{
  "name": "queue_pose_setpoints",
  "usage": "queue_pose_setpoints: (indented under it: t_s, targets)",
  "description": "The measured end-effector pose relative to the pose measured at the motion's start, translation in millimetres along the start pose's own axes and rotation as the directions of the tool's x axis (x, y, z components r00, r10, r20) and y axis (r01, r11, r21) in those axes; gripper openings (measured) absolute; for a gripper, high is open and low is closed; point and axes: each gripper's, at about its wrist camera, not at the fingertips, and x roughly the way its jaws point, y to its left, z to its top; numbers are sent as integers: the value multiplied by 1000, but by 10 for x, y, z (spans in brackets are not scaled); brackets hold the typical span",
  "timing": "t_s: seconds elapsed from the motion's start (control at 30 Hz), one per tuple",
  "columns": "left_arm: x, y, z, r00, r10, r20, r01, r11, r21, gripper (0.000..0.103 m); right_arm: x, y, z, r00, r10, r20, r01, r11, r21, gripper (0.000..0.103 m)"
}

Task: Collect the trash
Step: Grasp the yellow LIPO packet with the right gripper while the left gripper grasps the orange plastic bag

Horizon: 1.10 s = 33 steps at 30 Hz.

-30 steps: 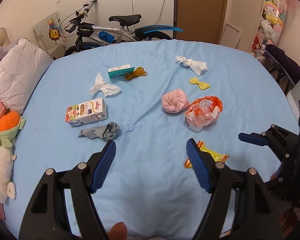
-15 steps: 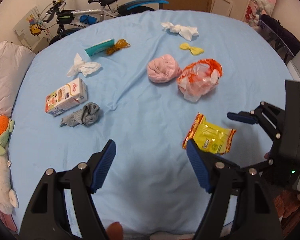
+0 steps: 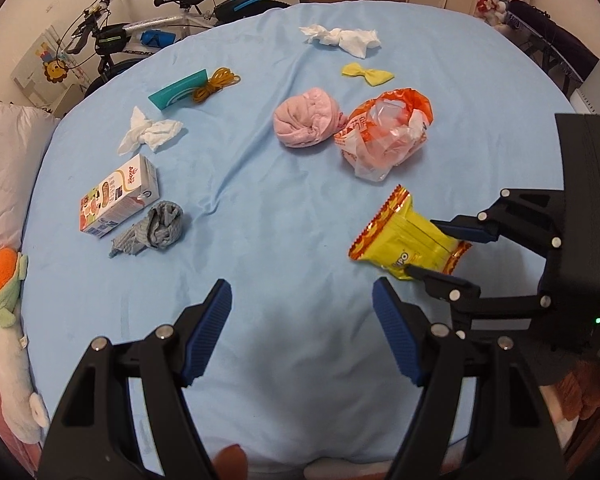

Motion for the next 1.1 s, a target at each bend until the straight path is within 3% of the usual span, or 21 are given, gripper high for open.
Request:
queue_pose_setpoints:
  t_s: [0.47, 0.77, 1.1]
  targets:
    - [107, -348, 190, 1000, 13, -4, -13, 994, 111, 73, -271, -506, 15, 996, -76, 47, 68, 987, 144, 31]
    - [238, -568, 613, 999, -22, 34, 18, 992, 126, 73, -524, -981, -15, 984, -150, 94, 120, 955, 270, 31]
    - [646, -803, 973, 1000, -2, 27, -3, 984, 177, 73, -509, -1305, -55, 984, -146, 100, 99, 923, 373, 31]
